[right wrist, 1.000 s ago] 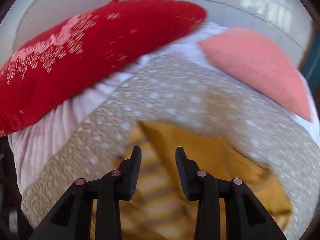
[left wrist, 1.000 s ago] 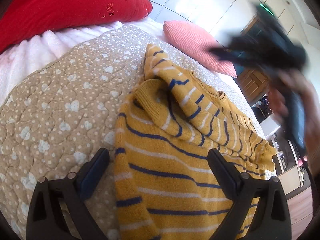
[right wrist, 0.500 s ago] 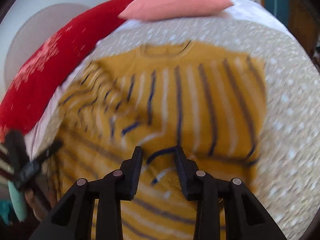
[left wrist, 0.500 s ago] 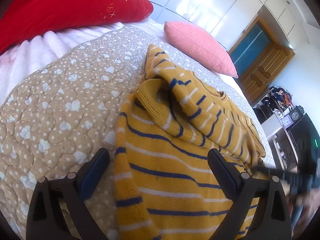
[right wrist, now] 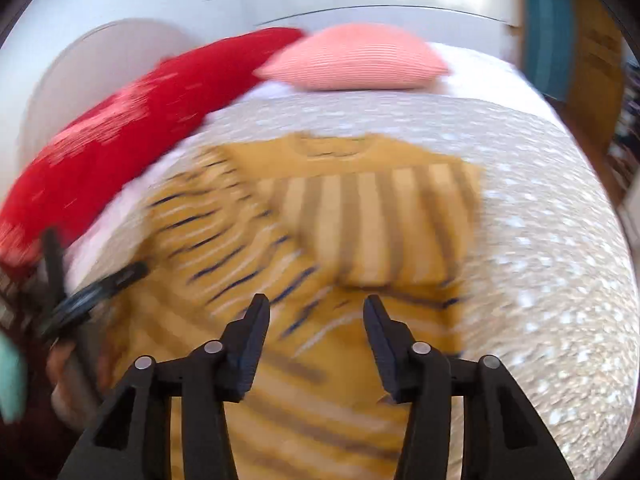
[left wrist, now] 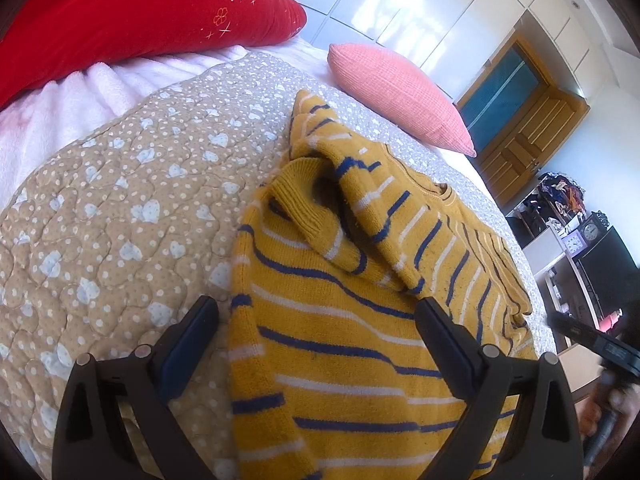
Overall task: Fold small clothes
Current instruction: 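Grasp a sleeve cuff with the right gripper, straighten it, then release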
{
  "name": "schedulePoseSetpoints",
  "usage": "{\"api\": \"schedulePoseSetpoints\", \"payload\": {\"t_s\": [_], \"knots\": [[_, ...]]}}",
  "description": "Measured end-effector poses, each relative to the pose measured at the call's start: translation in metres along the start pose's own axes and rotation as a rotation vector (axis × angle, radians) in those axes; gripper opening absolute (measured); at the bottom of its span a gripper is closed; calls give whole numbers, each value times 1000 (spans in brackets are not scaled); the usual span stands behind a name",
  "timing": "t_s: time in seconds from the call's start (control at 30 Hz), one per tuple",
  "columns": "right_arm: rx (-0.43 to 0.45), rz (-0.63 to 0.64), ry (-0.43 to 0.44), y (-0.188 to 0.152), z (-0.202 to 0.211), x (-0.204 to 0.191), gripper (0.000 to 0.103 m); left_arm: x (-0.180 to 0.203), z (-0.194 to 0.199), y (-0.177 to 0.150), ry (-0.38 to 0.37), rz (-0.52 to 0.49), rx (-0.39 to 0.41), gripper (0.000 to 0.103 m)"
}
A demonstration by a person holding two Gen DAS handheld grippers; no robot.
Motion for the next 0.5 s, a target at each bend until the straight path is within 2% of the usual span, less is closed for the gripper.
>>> {"api": "schedulePoseSetpoints", "payload": {"t_s": [0.17, 0.23, 0.3, 0.33, 0.4, 0.5], "knots": [[-125, -16, 70, -17, -54, -19, 53, 0, 3, 1, -26, 13, 11, 100], [-100, 30, 52, -25, -56, -26, 54, 0, 3, 1, -25, 13, 10, 100], [-115, 76, 73, -33, -50, -34, 35, -1, 3, 1, -22, 12, 8, 100], [-113, 87, 82, -33, -44, -38, 20, -1, 3, 0, -20, 11, 6, 100], [-90, 132, 63, -28, -33, -43, 15, -1, 3, 0, -12, 8, 2, 100], [-9, 205, 1, -6, -8, -44, 14, -1, 0, 0, 0, 3, -4, 100]]}}
Point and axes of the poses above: each gripper's, at about its wrist camera, not at the fingertips, and z roughly against the way its jaws point, x to its right, y to its top, the point moved 10 cm from there along -z, roughly the way its jaws point, and after that the axes turned 8 degrees about -y, right-handed, at the moved point
